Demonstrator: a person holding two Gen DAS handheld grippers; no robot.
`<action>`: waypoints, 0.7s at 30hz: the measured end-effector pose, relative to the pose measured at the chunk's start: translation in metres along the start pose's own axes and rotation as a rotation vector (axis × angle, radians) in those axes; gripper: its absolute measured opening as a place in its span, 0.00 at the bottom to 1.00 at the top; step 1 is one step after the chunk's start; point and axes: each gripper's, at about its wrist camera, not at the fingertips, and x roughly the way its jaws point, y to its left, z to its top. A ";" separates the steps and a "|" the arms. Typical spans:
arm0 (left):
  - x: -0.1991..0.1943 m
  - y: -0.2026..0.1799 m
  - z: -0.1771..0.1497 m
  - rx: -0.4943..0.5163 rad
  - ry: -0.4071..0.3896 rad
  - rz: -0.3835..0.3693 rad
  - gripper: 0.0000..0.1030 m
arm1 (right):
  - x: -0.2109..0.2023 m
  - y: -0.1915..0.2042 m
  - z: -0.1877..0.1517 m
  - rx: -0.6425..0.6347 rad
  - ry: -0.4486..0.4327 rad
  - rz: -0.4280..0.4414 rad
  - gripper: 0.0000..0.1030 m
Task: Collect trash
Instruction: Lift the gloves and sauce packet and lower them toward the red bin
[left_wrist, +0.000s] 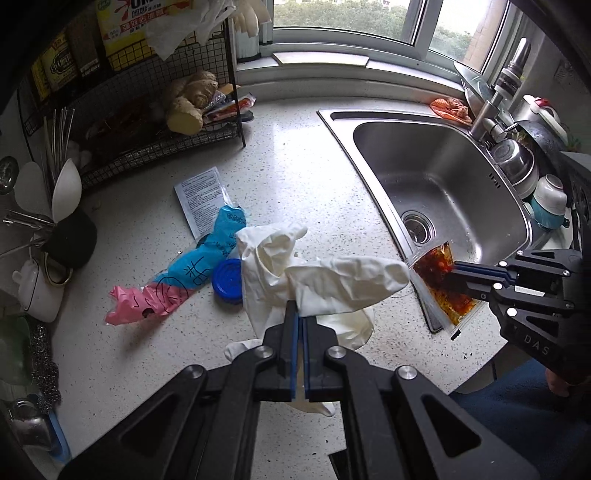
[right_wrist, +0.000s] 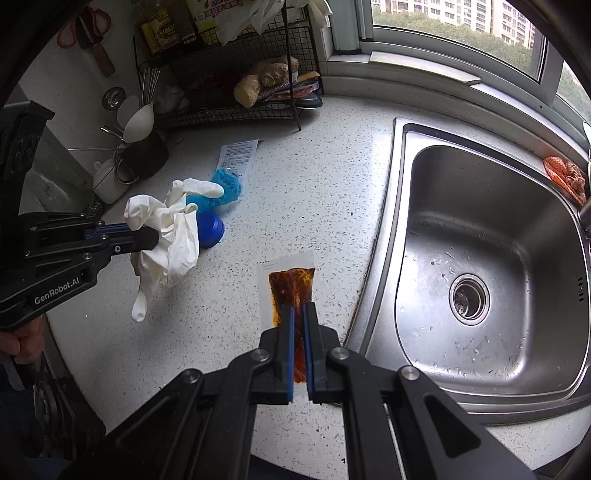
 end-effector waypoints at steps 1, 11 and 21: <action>0.000 -0.007 -0.002 0.007 -0.001 0.000 0.01 | -0.004 -0.002 -0.004 0.003 -0.006 -0.003 0.04; -0.021 -0.092 -0.033 0.052 -0.012 -0.046 0.01 | -0.047 -0.028 -0.056 0.036 -0.048 -0.018 0.04; -0.043 -0.183 -0.082 0.107 -0.018 -0.058 0.01 | -0.100 -0.055 -0.143 0.086 -0.064 -0.045 0.04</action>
